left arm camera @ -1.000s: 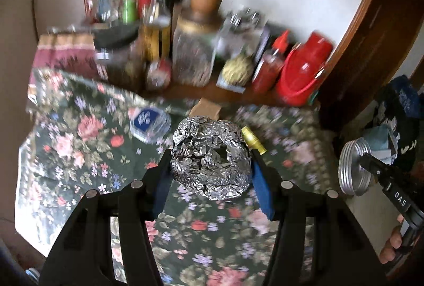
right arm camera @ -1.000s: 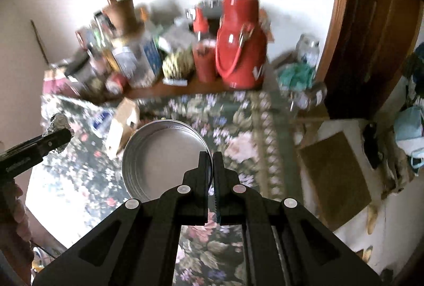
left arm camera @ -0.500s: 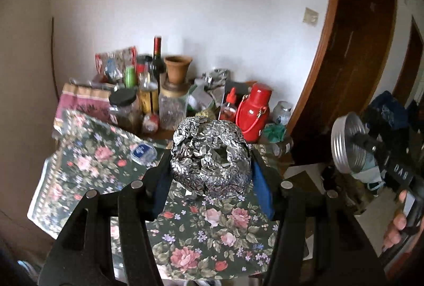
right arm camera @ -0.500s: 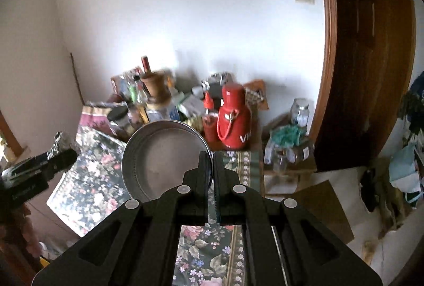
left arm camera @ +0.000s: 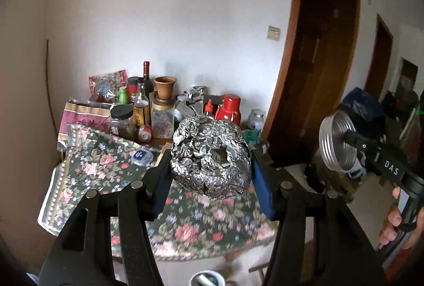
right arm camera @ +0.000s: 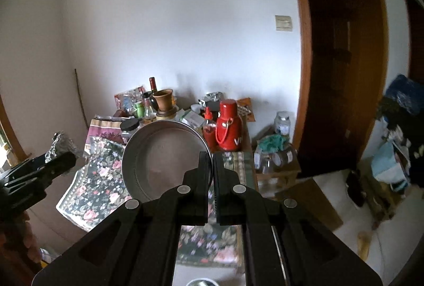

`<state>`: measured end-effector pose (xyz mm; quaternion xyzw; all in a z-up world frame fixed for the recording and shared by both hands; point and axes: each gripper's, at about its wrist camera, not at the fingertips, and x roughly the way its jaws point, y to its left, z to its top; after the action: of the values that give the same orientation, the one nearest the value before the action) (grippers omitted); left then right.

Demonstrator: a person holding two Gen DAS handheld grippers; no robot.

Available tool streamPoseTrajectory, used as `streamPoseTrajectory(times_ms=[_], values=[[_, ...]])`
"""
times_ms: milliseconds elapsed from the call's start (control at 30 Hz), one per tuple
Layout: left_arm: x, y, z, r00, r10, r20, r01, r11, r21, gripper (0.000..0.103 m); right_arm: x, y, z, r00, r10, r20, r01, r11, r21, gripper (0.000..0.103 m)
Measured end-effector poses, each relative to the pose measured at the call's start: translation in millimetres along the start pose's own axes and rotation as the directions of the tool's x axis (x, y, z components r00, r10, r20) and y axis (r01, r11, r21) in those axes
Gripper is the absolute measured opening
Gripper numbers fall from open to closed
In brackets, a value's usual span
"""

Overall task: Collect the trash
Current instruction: 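Carry the foil ball and tin lid down to the white bucket with both tools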

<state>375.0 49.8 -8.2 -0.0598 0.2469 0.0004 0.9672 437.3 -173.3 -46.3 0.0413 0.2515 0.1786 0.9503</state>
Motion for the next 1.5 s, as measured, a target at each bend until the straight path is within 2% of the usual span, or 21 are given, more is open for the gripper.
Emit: streamPoseTrajectory(times_ms=[200,400,533,733,933,1100,1333,1500], values=[[-60.4,18.1,-31.6,0.999,-0.033,0.006,0.033,0.999,-0.003,0.055,-44.3,29.6,-31.7,0.999,-0.051,-0.013,0.051,0.999,0.004,0.003],[-110.2,24.8,-64.5,0.998,-0.064,-0.007,0.064,0.997,0.033,0.055,-85.3,51.0,-64.7,0.997,-0.075,-0.019,0.075,0.997,0.029,0.003],[-126.2,27.5,-81.5,0.996,-0.081,-0.037,0.083,0.995,0.049,0.055,-98.1,60.8,-82.2,0.995,-0.082,-0.053,0.084,0.996,0.042,0.003],[-129.1,25.3,-97.3,0.989,-0.121,-0.083,0.125,0.991,0.043,0.055,-104.3,67.8,-100.8,0.989,-0.090,-0.120,0.096,0.994,0.044,0.003],[-109.4,18.9,-117.4,0.980,-0.125,-0.155,0.130,0.991,0.022,0.055,-96.2,62.2,-121.8,0.979,-0.079,-0.187,0.089,0.995,0.046,0.003],[-67.5,16.8,-143.1,0.961,-0.106,-0.257,0.109,0.994,0.000,0.055,-63.8,44.2,-144.8,0.962,-0.044,-0.269,0.066,0.995,0.072,0.003],[1.0,13.5,-195.6,0.924,-0.089,-0.373,0.083,0.996,-0.032,0.055,-7.3,21.1,-191.2,0.923,-0.019,-0.384,0.054,0.995,0.079,0.003],[56.2,15.4,-251.7,0.894,-0.049,-0.444,0.036,0.999,-0.038,0.055,39.1,0.7,-234.8,0.887,-0.010,-0.461,0.056,0.995,0.085,0.003]])
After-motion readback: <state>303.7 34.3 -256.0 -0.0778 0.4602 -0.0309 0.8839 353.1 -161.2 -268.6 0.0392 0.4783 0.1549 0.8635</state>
